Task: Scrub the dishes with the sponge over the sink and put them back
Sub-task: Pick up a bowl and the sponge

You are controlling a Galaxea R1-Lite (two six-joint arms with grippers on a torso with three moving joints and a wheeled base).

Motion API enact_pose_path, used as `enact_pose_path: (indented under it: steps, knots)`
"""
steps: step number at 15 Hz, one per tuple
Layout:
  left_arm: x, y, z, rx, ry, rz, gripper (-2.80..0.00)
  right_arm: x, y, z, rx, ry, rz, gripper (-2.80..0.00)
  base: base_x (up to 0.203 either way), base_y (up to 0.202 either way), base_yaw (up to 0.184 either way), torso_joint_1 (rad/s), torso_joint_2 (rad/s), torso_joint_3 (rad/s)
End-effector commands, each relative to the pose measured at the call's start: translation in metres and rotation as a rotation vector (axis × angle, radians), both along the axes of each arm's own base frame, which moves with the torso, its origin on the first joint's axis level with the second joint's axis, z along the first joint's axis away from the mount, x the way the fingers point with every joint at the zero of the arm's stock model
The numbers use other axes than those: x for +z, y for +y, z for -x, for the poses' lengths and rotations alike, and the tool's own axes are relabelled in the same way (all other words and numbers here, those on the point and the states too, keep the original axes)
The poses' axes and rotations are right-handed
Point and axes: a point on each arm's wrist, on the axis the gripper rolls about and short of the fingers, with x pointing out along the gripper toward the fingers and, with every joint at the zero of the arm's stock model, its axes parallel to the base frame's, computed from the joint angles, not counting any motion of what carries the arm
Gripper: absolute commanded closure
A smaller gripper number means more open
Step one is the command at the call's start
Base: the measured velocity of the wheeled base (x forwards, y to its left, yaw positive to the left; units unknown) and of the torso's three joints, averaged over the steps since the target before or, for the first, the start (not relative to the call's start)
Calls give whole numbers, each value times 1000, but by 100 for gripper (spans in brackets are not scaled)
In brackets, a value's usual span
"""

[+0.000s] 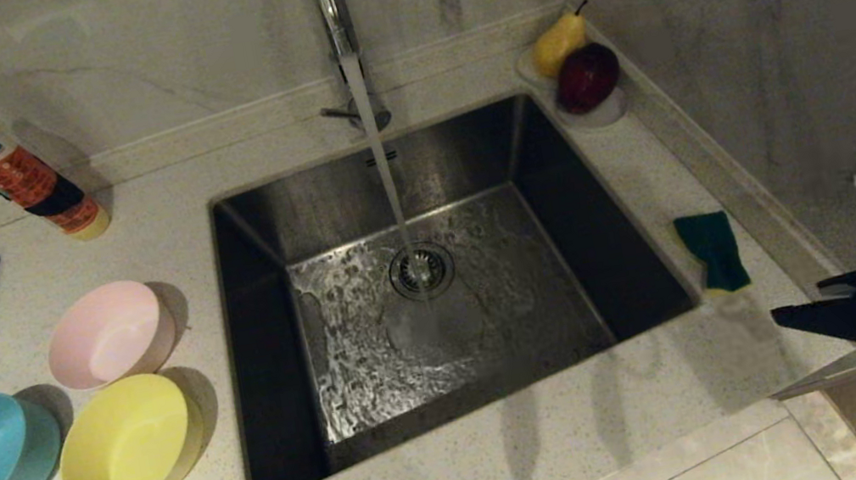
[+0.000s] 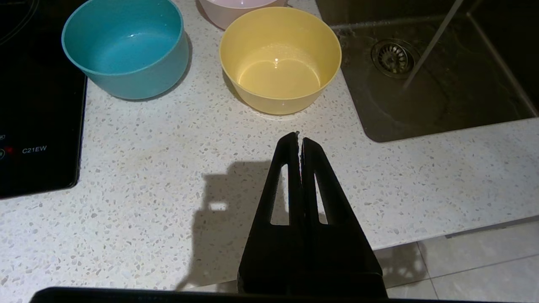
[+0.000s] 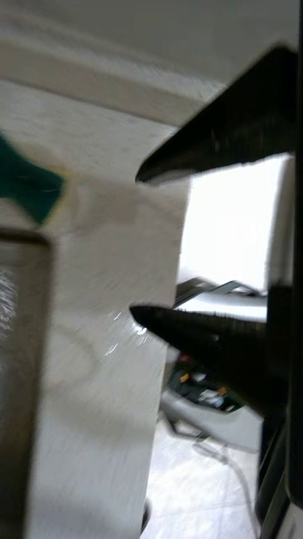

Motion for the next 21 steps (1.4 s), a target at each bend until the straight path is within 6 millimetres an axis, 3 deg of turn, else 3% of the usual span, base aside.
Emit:
enact_pose_path:
  steps: [1, 6, 21]
  knots:
    - [-9, 0, -3, -1, 32, 0, 0, -20, 5, -11, -7, 83, 20, -280, 0, 0, 0, 0, 0, 0]
    - [-9, 0, -3, 1, 32, 0, 0, -30, 10, -31, -82, 63, 12, -280, 0, 0, 0, 0, 0, 0]
    - [-9, 0, -3, 0, 32, 0, 0, -51, 24, -64, -156, 31, 18, -280, 0, 0, 0, 0, 0, 0]
